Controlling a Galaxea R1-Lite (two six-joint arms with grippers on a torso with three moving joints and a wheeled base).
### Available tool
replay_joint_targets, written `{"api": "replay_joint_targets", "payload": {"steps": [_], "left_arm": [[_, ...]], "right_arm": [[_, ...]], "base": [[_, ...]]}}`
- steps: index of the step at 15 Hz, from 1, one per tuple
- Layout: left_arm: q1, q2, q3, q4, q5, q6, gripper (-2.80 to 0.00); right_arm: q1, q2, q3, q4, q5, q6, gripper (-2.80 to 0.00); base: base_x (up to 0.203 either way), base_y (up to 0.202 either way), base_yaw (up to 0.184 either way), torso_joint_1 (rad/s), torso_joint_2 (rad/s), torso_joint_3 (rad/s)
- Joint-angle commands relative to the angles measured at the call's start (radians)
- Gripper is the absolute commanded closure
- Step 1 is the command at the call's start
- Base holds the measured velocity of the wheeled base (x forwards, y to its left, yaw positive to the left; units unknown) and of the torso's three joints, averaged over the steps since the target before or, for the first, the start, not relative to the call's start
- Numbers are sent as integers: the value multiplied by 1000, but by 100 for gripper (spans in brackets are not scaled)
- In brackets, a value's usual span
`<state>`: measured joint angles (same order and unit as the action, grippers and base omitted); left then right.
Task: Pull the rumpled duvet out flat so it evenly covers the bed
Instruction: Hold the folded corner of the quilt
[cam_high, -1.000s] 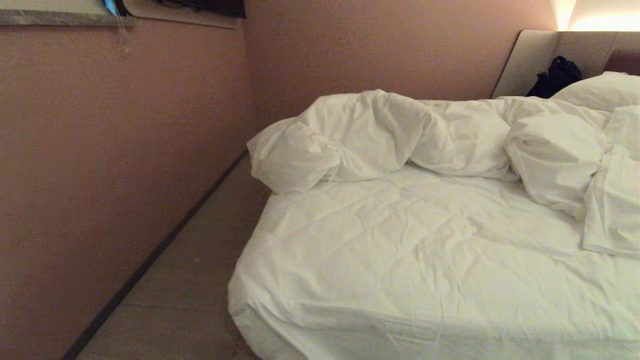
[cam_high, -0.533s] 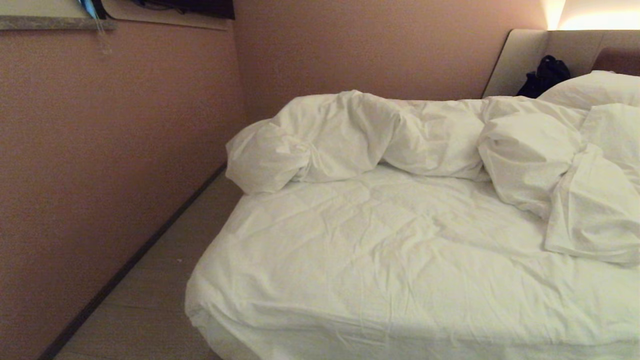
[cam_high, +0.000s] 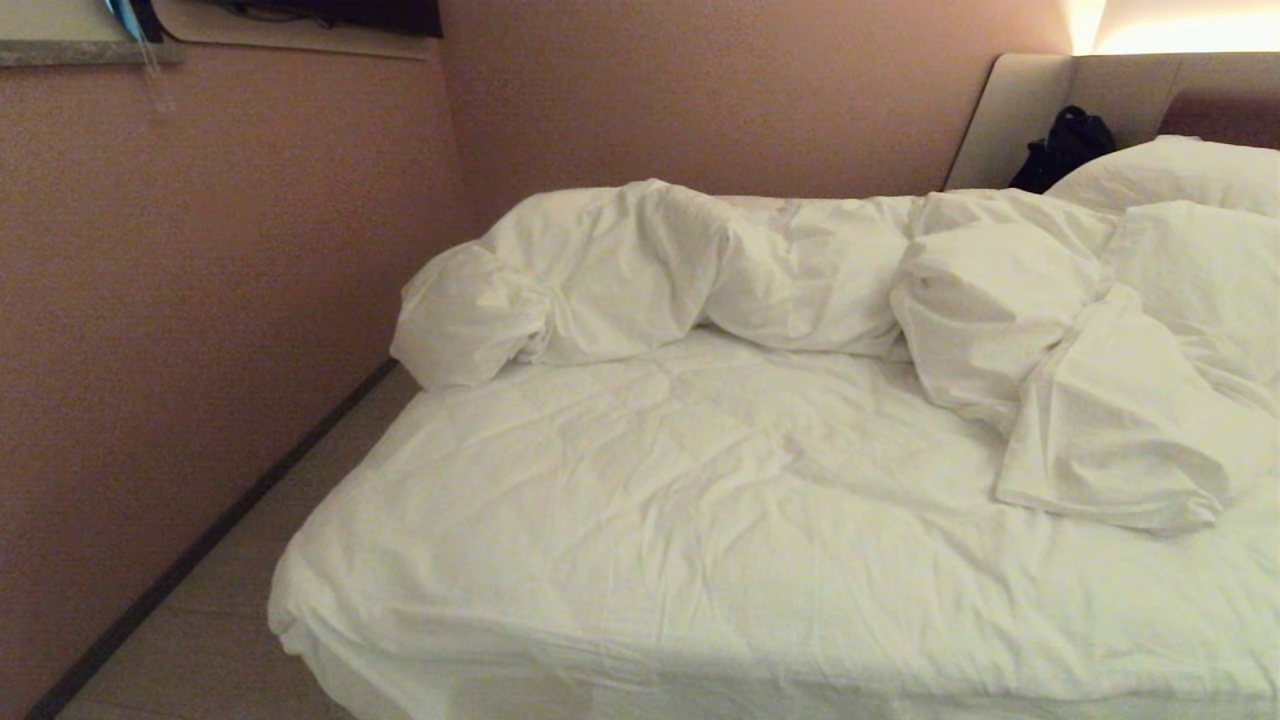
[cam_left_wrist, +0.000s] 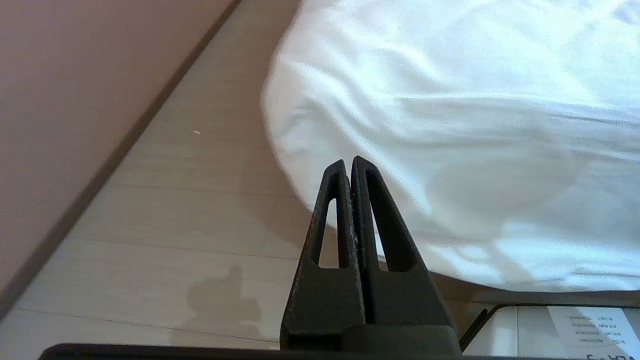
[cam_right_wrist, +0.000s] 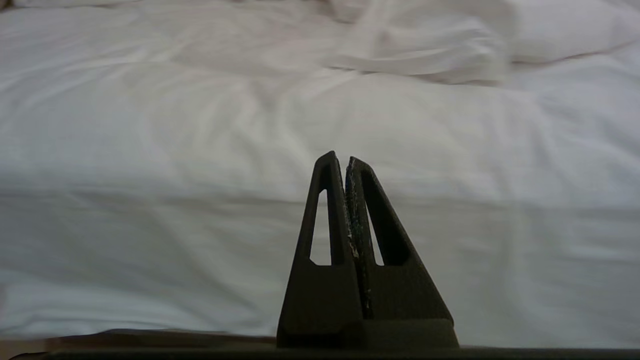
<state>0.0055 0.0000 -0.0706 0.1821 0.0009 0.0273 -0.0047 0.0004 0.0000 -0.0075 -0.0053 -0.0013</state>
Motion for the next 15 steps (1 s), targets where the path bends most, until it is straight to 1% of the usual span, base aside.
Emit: {"api": "replay_joint_targets", "payload": {"steps": [1, 15], "left_arm": [[1, 0, 0, 0, 1, -1, 0], [1, 0, 0, 0, 1, -3, 0]], "right_arm": [[0, 0, 0, 0, -1, 0, 0], [0, 0, 0, 0, -1, 0, 0]], "base": [[0, -192, 2, 5, 2, -1], [0, -195, 0, 2, 4, 1]]}}
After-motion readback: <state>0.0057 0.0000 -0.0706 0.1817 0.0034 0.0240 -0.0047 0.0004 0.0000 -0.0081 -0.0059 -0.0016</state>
